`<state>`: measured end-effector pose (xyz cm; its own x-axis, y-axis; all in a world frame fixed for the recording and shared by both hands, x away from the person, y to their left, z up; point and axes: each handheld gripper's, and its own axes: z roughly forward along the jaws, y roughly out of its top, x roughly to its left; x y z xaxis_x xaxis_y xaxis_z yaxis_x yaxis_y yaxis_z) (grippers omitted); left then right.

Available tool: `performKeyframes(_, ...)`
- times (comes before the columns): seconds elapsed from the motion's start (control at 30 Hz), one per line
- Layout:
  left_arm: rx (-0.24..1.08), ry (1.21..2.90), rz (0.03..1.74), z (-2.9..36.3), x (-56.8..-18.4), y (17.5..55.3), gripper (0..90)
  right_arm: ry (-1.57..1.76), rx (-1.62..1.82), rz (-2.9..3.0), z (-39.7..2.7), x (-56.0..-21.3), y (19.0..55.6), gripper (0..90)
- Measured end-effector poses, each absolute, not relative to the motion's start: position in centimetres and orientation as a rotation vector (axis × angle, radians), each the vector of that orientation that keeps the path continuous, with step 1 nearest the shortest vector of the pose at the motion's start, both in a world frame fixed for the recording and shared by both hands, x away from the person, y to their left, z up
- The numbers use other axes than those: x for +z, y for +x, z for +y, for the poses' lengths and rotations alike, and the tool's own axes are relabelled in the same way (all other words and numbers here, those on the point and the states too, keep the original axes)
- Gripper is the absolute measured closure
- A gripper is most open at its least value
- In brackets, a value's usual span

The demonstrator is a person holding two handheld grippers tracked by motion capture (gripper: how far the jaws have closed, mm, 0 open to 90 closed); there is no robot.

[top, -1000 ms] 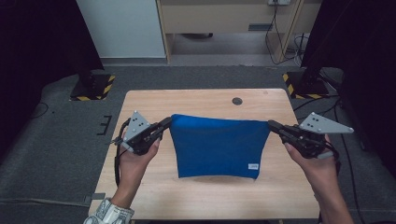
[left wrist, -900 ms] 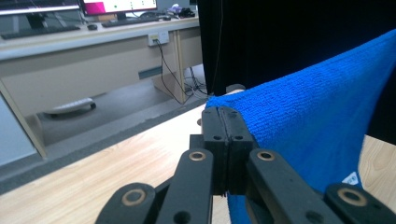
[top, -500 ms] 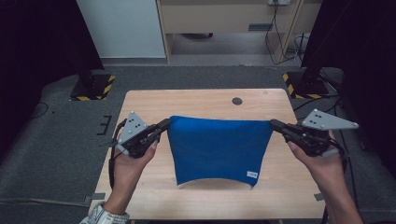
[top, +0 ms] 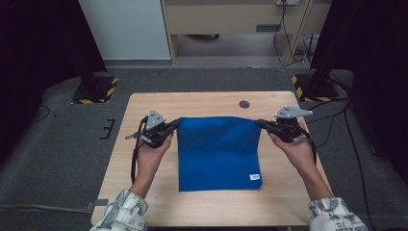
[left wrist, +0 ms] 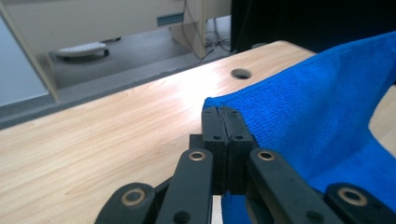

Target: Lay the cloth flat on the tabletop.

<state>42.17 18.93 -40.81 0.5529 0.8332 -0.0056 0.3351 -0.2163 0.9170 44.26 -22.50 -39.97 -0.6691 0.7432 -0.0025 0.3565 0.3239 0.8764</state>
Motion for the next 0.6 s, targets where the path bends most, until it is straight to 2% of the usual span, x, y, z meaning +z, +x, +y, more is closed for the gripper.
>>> performKeyframes(0.17, 0.607, 1.815, 1.029, 18.3, -43.6, 44.4, 89.3, 1.032, 1.256, 2.198, -22.3, -42.4, 46.4, 89.2)
performKeyframes(0.6, 0.631, 1.841, 1.107, 18.1, -46.1, 47.1, 89.3, 1.098, 1.201, 2.196, -21.9, -45.0, 48.8, 88.7)
